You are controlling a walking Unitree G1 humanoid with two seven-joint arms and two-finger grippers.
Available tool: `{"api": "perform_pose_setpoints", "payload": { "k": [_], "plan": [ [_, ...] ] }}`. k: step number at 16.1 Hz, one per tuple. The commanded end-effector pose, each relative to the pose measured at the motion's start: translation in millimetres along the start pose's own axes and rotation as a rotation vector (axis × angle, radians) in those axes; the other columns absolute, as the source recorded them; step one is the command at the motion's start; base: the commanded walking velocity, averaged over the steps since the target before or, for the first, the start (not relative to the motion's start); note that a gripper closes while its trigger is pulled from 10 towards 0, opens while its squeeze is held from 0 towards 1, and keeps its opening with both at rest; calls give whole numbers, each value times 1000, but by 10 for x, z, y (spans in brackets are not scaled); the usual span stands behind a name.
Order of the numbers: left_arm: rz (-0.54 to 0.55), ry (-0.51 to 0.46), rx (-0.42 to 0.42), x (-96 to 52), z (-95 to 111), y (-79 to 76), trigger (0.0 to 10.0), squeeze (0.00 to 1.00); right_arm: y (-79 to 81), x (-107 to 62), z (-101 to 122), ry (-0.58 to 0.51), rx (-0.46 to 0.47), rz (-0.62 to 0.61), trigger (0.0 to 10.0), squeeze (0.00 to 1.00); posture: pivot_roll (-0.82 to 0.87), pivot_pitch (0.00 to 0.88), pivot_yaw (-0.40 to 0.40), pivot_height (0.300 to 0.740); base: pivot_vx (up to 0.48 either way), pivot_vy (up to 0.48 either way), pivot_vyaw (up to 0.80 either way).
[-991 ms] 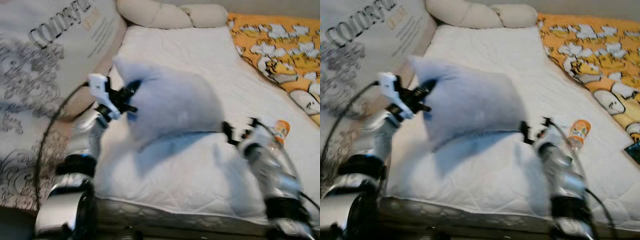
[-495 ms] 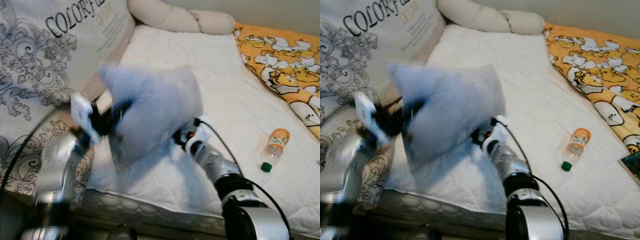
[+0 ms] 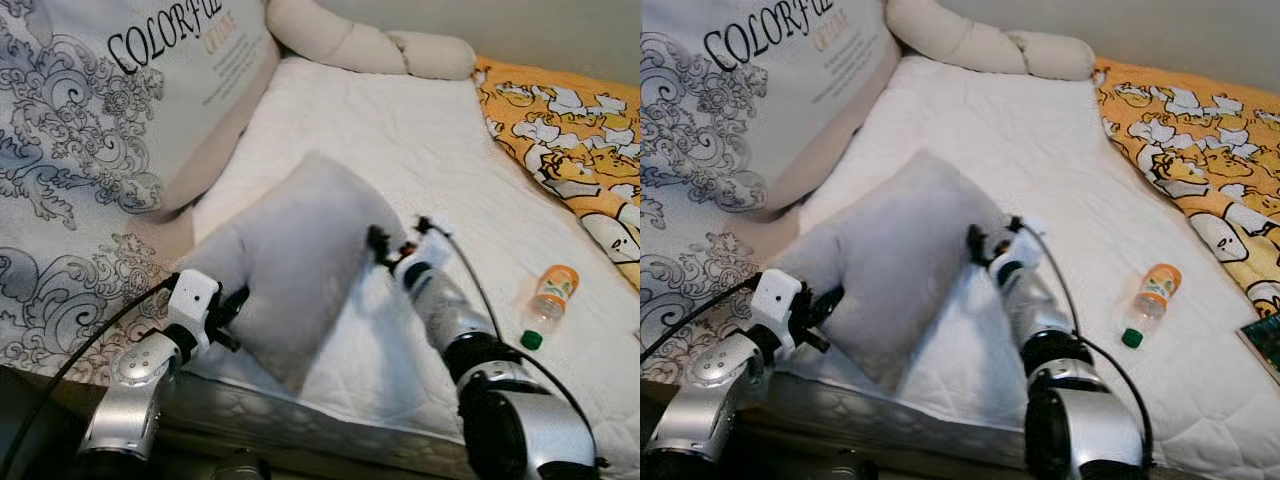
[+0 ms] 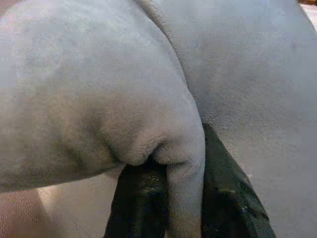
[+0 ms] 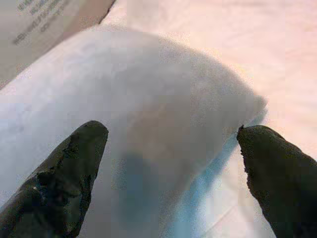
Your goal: Clean up the room
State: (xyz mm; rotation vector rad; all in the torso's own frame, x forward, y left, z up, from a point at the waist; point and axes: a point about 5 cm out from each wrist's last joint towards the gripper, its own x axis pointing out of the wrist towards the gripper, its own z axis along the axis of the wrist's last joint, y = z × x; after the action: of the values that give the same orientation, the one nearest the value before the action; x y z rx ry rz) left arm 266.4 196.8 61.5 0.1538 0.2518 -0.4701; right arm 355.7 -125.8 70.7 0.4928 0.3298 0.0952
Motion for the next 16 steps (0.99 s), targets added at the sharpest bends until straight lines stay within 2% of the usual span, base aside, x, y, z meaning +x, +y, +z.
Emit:
{"api": "perform_pose_setpoints", "payload": {
  "k": [1, 2, 3, 4, 5, 7, 9, 11, 12, 13, 14, 15, 16],
  "plan": [
    [-43, -32, 6, 42, 96, -56, 10000, 1000, -103, -20, 97, -46, 14, -14, 10000, 0, 134, 0, -73, 740, 0, 0, 0],
    [-119, -61, 7, 7, 168, -127, 10000, 1000, -185, -37, 186, -77, -2, -25, 10000, 0, 129, 0, -69, 740, 0, 0, 0],
    [-148, -71, 6, -9, 193, -152, 10000, 1000, -202, -41, 207, -83, -10, -25, 10000, 0, 127, 0, -67, 740, 0, 0, 0],
    [-267, -108, -14, -118, 340, -199, 10000, 502, -251, -64, 283, -101, -39, -6, 10000, 0, 122, 0, -63, 740, 0, 0, 0],
    [-299, -110, -7, -184, 403, -185, 10000, 0, -262, -80, 300, -102, -66, 11, 10000, 0, 117, 0, -59, 740, 0, 0, 0],
    [-343, -104, 13, -319, 522, -146, 10000, 0, -272, -135, 307, -98, -120, 52, 10000, 0, 110, 0, -51, 740, 0, 0, 0],
    [-340, -106, 44, -470, 661, -60, 10000, 0, -339, -280, 297, -93, -154, 84, 10000, 0, 97, 0, -42, 740, 0, 0, 0],
    [-350, -102, 50, -556, 734, -32, 10000, 0, -417, -428, 283, -95, -160, 80, 10000, 0, 88, 0, -34, 740, 0, 0, 0],
    [-321, -88, 35, -573, 763, 4, 10000, 0, -470, -556, 264, -90, -161, 72, 10000, 0, 83, 0, -30, 740, 0, 0, 0],
    [-218, -55, 30, -512, 706, 95, 10000, 0, -517, -650, 229, -88, -159, 51, 10000, 0, 76, 0, -29, 740, 0, 0, 0],
    [-95, 9, 65, -446, 607, 203, 10000, 0, -538, -740, 182, -76, -158, 37, 10000, 0, 66, 0, -23, 740, 0, 0, 0],
    [-66, 27, 79, -433, 579, 230, 10000, 0, -540, -766, 166, -71, -159, 35, 10000, 0, 66, 0, -23, 740, 0, 0, 0],
    [-28, 39, 66, -424, 563, 268, 10000, 231, -539, -819, 126, -58, -161, 28, 10000, 0, 57, 0, -17, 740, 0, 0, 0]
  ]
}}
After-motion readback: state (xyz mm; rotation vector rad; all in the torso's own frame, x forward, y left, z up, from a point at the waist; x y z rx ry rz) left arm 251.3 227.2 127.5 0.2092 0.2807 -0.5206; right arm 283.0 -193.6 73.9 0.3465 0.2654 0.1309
